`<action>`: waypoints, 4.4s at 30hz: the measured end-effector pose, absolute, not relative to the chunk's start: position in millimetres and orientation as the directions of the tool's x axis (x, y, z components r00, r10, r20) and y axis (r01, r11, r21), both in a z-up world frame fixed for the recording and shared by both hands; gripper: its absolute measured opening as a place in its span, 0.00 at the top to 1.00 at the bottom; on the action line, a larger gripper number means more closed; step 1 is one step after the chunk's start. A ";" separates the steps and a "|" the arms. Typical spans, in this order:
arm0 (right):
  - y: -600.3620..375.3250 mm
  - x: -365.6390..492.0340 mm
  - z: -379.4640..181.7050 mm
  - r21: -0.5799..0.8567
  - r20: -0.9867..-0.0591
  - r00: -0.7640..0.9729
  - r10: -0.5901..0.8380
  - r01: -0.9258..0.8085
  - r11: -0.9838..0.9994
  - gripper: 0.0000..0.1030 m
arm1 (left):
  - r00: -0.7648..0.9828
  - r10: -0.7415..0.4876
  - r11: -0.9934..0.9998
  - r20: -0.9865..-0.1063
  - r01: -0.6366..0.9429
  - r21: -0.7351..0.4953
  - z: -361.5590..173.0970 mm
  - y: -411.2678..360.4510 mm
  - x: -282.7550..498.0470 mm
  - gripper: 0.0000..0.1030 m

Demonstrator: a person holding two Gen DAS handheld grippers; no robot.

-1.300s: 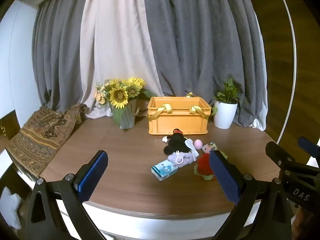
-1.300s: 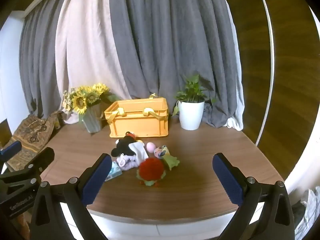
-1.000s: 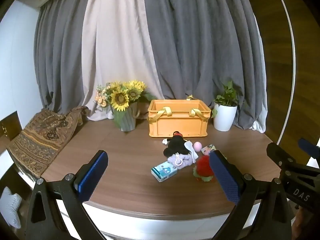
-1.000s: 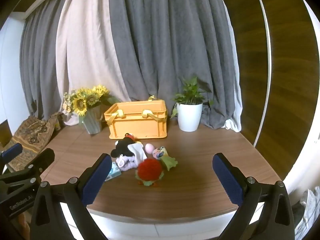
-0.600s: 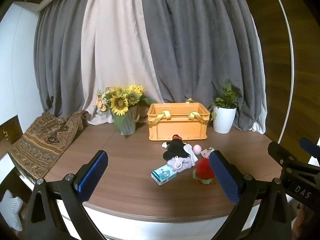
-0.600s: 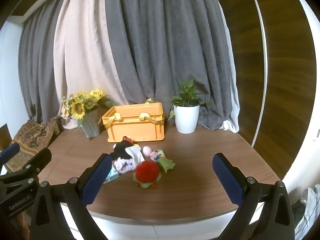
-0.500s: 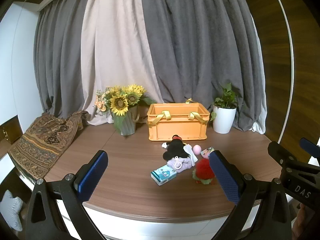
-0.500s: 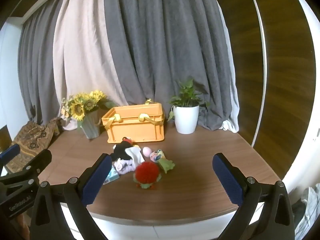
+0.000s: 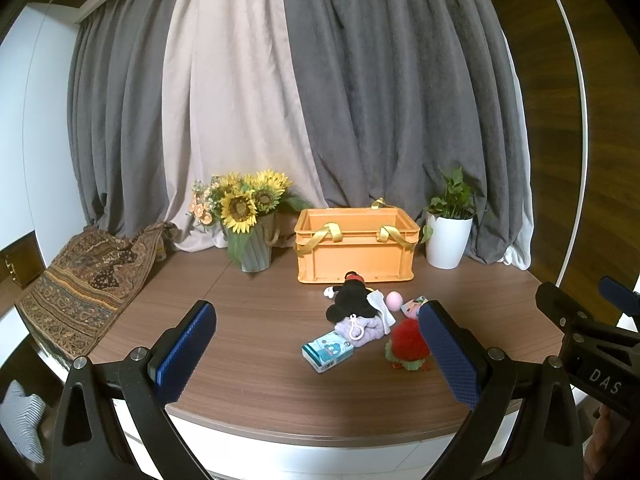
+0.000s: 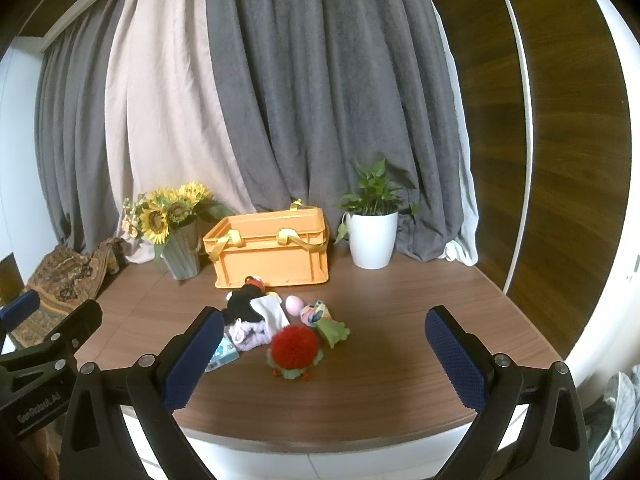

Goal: Organize soft objects

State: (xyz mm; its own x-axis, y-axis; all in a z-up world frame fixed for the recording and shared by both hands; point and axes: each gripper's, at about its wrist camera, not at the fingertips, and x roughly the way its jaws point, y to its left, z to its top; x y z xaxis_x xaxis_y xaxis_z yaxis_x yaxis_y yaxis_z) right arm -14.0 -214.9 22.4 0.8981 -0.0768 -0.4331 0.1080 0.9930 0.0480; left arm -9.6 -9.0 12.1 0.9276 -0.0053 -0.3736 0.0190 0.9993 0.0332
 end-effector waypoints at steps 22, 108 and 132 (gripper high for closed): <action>-211.2 -11.4 23.6 0.049 -0.433 0.898 -0.076 0.107 0.993 0.01 | 0.930 -0.008 0.999 -0.367 0.021 0.030 15.4 -9.7 -6.5 0.00; -173.1 207.5 -196.6 0.063 -0.791 0.609 -0.053 0.167 0.984 0.41 | 0.550 -0.280 0.905 -0.787 0.425 -0.025 -206.2 -2.5 239.5 0.33; -164.8 194.3 -159.7 0.080 -0.749 0.660 -0.064 0.185 0.979 0.65 | 0.603 -0.342 0.915 -0.720 0.389 -0.109 -150.7 14.9 225.6 0.34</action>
State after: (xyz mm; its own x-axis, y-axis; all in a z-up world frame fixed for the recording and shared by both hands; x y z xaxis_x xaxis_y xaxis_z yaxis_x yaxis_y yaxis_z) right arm 194.3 -164.8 -159.7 0.6600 -0.0637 -0.7486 0.1850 0.9795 0.0798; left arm 225.6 14.9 -150.7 0.6035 -0.3424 -0.7201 0.3891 0.9147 -0.1089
